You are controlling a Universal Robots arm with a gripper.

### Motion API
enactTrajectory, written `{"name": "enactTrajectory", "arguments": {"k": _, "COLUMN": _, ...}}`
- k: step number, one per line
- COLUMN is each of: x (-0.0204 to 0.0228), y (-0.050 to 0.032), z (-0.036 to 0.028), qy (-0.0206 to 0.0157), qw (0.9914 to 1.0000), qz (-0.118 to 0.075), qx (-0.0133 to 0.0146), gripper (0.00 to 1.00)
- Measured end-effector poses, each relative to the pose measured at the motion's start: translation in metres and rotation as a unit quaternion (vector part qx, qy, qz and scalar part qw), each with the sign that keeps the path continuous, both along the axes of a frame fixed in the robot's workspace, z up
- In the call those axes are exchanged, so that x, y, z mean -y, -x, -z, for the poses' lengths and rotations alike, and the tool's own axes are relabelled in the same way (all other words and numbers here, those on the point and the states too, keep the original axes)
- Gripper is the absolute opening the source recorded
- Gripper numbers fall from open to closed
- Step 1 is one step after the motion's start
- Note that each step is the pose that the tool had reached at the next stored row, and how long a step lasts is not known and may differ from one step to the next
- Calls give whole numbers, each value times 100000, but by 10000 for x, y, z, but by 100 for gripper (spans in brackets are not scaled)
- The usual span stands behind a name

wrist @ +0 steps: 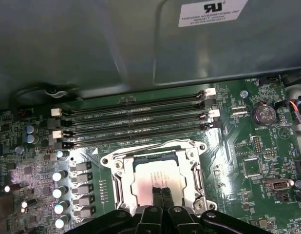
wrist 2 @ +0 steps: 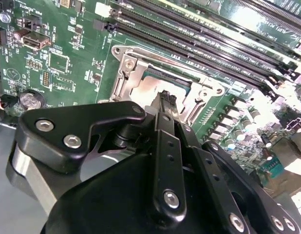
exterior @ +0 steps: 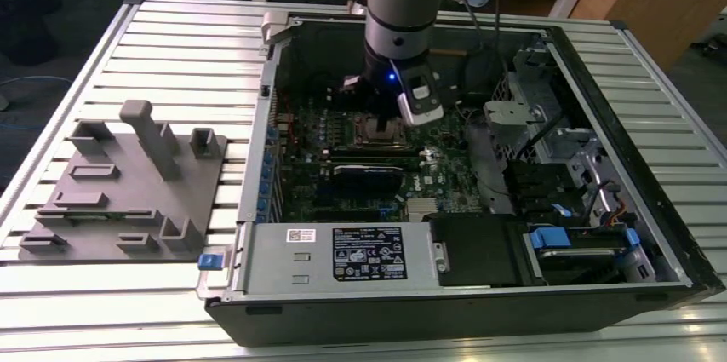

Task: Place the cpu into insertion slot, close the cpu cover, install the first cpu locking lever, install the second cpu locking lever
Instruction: 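Install the second cpu locking lever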

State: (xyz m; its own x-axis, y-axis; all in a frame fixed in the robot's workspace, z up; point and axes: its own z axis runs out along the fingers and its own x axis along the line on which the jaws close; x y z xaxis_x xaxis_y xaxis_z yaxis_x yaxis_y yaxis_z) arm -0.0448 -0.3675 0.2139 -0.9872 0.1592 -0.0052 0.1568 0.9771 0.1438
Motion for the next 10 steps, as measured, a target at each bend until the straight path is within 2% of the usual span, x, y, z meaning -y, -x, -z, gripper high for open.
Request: {"name": "enactTrajectory", "arguments": {"k": 10, "x": -11, "y": 0, "z": -15, "qy": 21, "qw": 100000, "qz": -3, "qx": -9, "gripper": 10}}
